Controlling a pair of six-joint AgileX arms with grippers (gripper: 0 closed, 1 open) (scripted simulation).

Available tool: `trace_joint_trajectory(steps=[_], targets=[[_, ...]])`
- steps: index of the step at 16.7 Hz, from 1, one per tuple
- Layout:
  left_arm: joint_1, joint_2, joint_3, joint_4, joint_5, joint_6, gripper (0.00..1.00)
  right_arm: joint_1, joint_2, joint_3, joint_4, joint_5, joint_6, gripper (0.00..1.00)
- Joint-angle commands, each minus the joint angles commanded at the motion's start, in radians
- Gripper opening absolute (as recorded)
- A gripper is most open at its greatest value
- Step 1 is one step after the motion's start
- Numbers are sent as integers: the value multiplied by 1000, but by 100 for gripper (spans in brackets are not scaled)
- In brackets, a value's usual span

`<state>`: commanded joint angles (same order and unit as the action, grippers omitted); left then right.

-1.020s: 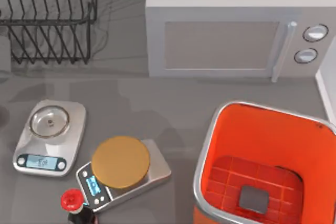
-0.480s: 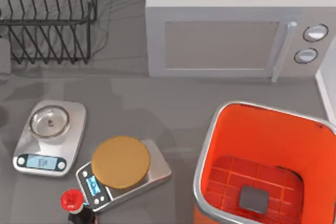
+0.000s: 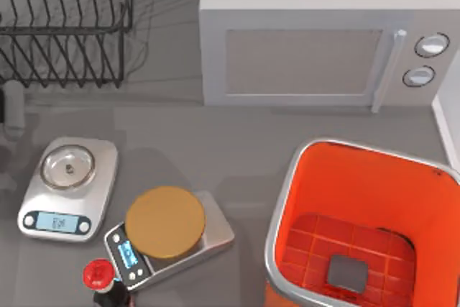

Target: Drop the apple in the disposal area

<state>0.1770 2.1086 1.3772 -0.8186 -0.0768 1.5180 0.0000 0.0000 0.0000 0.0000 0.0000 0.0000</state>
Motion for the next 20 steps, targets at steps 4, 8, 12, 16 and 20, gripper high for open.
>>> trace_joint_trajectory(steps=[4,8,12,16,20], targets=[[0,0,0,0,0,0,85,0,0,0,0,0,0,100],[0,0,0,0,0,0,55,0,0,0,0,0,0,100],[0,0,0,0,0,0,25,0,0,0,0,0,0,100],[0,0,0,0,0,0,0,0,0,0,0,0,0,100],[0,0,0,0,0,0,0,0,0,0,0,0,0,100]])
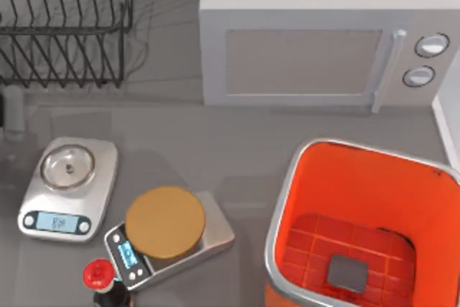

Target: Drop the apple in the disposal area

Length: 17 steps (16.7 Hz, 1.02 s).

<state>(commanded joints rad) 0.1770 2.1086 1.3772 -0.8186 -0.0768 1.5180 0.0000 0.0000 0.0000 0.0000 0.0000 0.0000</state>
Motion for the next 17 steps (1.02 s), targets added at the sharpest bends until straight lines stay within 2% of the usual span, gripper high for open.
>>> trace_joint_trajectory(steps=[7,17], targets=[[-2,-23,27,-75,4,-17,0,0,0,0,0,0,0,100],[-9,-125,398,-559,4,-20,0,0,0,0,0,0,0,100]])
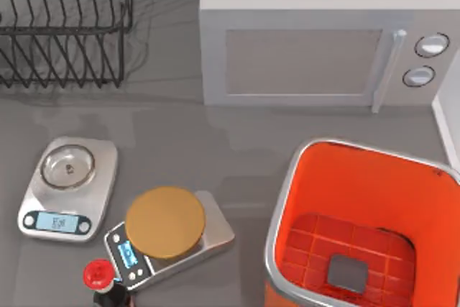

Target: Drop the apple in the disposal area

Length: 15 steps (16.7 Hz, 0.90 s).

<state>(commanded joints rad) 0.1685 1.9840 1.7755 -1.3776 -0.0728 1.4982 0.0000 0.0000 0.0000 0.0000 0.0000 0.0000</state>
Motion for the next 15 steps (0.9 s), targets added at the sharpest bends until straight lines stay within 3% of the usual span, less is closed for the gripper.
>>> trace_joint_trajectory(steps=[9,12,15], targets=[[-21,0,43,-38,-1,29,0,0,0,0,0,0,0,100],[-115,37,97,-62,-5,155,0,0,0,0,0,0,0,100],[-267,88,177,-97,-10,374,0,0,0,0,0,0,0,100]])
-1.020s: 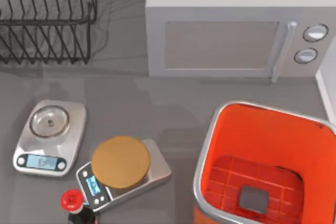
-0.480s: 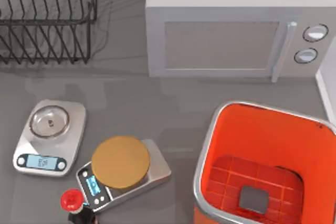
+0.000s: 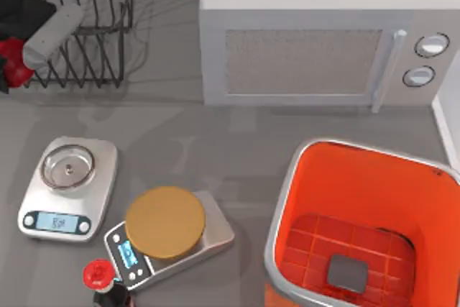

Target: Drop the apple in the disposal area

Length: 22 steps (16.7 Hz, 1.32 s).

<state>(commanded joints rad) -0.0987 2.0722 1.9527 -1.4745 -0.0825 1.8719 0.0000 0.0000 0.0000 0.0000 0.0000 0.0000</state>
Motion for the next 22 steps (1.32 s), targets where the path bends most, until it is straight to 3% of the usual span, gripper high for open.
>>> trace_joint_trajectory(steps=[9,13,18,22], targets=[[-622,175,270,-120,-6,1053,0,0,0,0,0,0,0,100],[-878,223,367,-151,-11,1429,0,0,0,0,0,0,0,100],[-1076,249,436,-165,-21,1672,0,0,0,0,0,0,0,100],[-1099,251,443,-167,-23,1698,0,0,0,0,0,0,0,100]])
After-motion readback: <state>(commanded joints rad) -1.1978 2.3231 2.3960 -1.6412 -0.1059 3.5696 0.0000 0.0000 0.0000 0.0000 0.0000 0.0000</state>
